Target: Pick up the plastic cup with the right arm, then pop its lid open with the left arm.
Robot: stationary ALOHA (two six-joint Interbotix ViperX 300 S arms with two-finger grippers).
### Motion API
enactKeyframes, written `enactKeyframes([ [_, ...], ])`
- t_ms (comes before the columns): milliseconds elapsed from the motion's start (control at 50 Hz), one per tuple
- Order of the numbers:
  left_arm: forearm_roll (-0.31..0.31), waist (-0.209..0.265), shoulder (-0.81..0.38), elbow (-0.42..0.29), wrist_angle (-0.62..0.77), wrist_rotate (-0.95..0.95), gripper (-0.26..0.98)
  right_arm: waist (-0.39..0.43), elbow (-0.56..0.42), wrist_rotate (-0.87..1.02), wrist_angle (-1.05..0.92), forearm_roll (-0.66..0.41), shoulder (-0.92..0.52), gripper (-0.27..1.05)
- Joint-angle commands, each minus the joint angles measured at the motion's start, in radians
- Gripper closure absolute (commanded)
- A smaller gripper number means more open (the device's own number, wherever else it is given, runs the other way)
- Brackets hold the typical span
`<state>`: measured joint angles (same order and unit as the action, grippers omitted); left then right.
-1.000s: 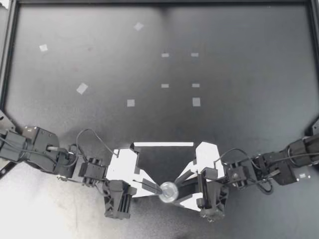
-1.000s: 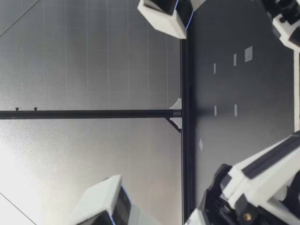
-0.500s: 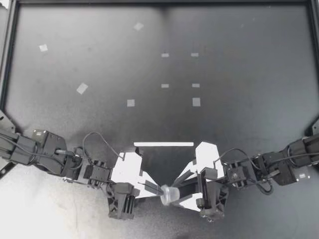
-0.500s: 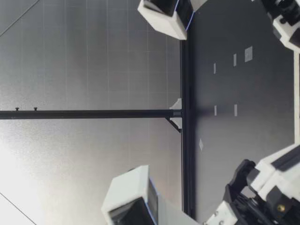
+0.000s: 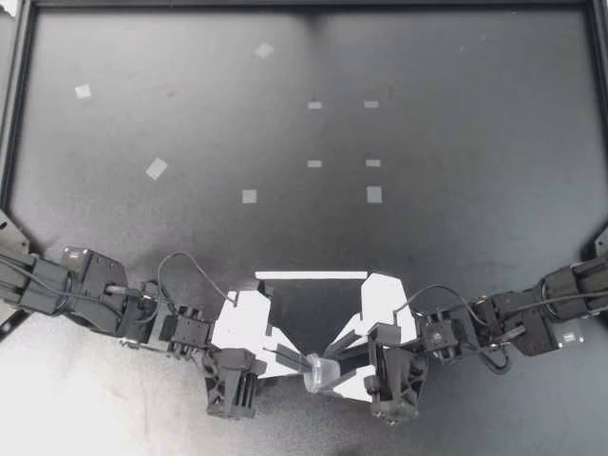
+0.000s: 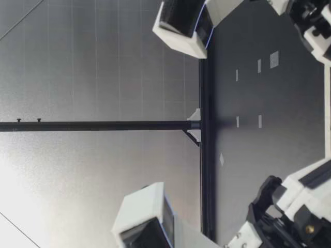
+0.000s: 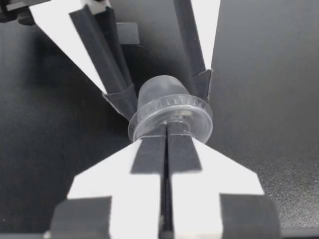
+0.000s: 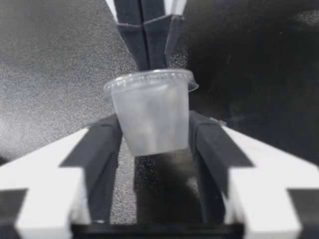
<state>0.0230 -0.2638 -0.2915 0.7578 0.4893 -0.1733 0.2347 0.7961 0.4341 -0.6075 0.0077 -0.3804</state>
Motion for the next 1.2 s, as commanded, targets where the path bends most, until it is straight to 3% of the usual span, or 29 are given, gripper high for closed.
enactKeyframes([
  [0,0.002,-0.002,0.018,-0.011,0.009,0.002,0.83,0.006,-0.009,0.002,0.006,-0.003,0.017,0.35],
  [240,0.006,-0.002,0.107,0.018,-0.002,-0.009,0.83,0.006,0.017,0.002,-0.008,-0.005,0.048,0.39],
  [360,0.021,-0.003,0.195,0.071,0.037,-0.015,0.81,0.002,0.109,0.000,-0.101,-0.003,0.129,0.39],
  [460,0.055,-0.002,0.238,0.120,0.170,-0.025,0.75,-0.008,0.196,-0.006,-0.252,-0.003,0.206,0.39],
  [560,0.091,-0.003,0.225,0.161,0.368,-0.106,0.60,-0.018,0.273,-0.086,-0.440,-0.003,0.281,0.39],
  [640,0.110,-0.003,0.186,0.167,0.518,-0.287,0.40,-0.028,0.313,-0.169,-0.546,0.000,0.325,0.39],
  [740,0.178,-0.003,0.132,0.156,0.624,-0.597,0.10,-0.043,0.321,-0.298,-0.603,0.006,0.342,0.39],
  [840,0.219,-0.003,0.106,0.135,0.650,-0.848,-0.07,-0.049,0.307,-0.390,-0.614,0.008,0.327,0.39],
  [960,0.219,-0.003,0.118,0.100,0.666,-0.983,-0.03,-0.072,0.284,-0.443,-0.640,0.029,0.287,0.39],
  [1180,0.204,-0.003,0.146,0.055,0.624,-0.997,0.03,-0.084,0.239,-0.445,-0.673,0.032,0.218,0.39],
])
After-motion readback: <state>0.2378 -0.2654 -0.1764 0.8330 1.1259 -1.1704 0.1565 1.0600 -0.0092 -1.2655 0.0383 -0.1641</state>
